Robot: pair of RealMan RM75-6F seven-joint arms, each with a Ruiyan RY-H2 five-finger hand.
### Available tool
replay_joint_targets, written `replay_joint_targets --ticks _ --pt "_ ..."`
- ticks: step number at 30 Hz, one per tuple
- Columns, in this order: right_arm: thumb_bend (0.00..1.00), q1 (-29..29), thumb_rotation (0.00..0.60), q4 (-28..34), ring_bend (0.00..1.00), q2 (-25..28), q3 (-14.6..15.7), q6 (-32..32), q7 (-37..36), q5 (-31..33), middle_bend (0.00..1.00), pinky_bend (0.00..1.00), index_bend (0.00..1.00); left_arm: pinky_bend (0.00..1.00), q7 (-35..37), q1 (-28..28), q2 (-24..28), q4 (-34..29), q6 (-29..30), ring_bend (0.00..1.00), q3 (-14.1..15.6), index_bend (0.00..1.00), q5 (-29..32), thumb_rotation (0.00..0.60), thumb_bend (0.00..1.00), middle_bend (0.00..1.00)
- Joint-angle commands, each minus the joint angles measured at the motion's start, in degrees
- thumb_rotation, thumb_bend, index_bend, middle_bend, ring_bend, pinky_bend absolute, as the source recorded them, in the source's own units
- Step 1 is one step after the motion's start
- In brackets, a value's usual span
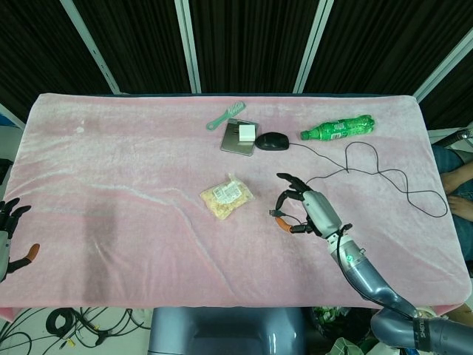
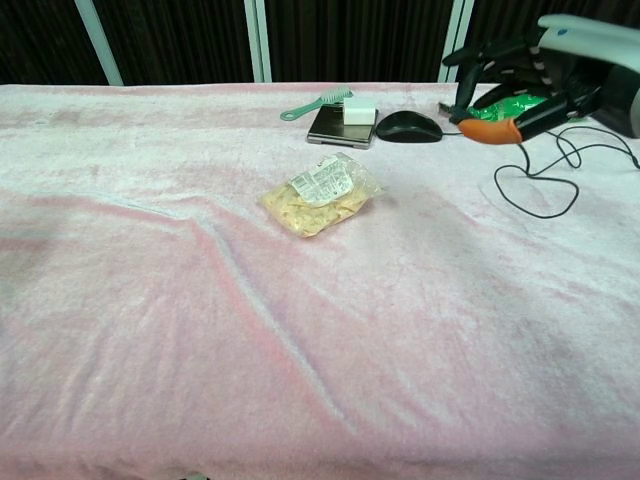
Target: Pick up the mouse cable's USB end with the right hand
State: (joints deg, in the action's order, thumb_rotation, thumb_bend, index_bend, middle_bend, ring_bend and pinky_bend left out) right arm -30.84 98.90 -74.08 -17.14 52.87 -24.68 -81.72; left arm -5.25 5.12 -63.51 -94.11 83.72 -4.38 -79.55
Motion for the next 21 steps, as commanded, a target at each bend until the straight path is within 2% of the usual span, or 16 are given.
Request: replay_joint_targets --ticks 1,8,11,16,21 --pt "0.28 2.1 0.6 1.3 0.09 4.5 1.4 5.9 -11.0 -9.4 0.09 0.17 0.57 0.0 0.0 0.0 0.0 0.0 0.0 0.0 0.0 0.18 0.1 0.6 0.29 0.06" --pt "0.28 3.8 0.6 -0.8 0.09 6.7 5.1 15.6 -24.7 -19.8 0.08 0.17 0.57 0.0 -0.1 0.0 -0.1 0.0 -0.1 0.0 0.0 0.18 0.1 0.6 0.29 0.06" --pt "0.28 4.2 0.6 -2.3 0.09 7.0 6.6 19.2 -28.3 -22.9 0.08 0.17 0.57 0.0 -0.1 0.0 -0.1 0.0 0.0 0.0 0.0 0.18 0.1 0.6 0.29 0.06" --pt "0.28 4.0 0.6 -3.9 0.09 7.4 8.8 22.9 -29.7 -26.0 0.08 0.17 0.57 0.0 -0.3 0.0 -0.1 -0.1 0.0 0.0 0.0 0.18 0.1 0.6 0.29 0.06" --pt "0.28 3.5 0.6 -4.3 0.09 7.0 10.2 23.2 -29.5 -26.0 0.08 0.17 0.57 0.0 -0.4 -0.1 -0.2 -0.1 0.0 0.0 0.0 0.18 0.0 0.6 0.29 0.06"
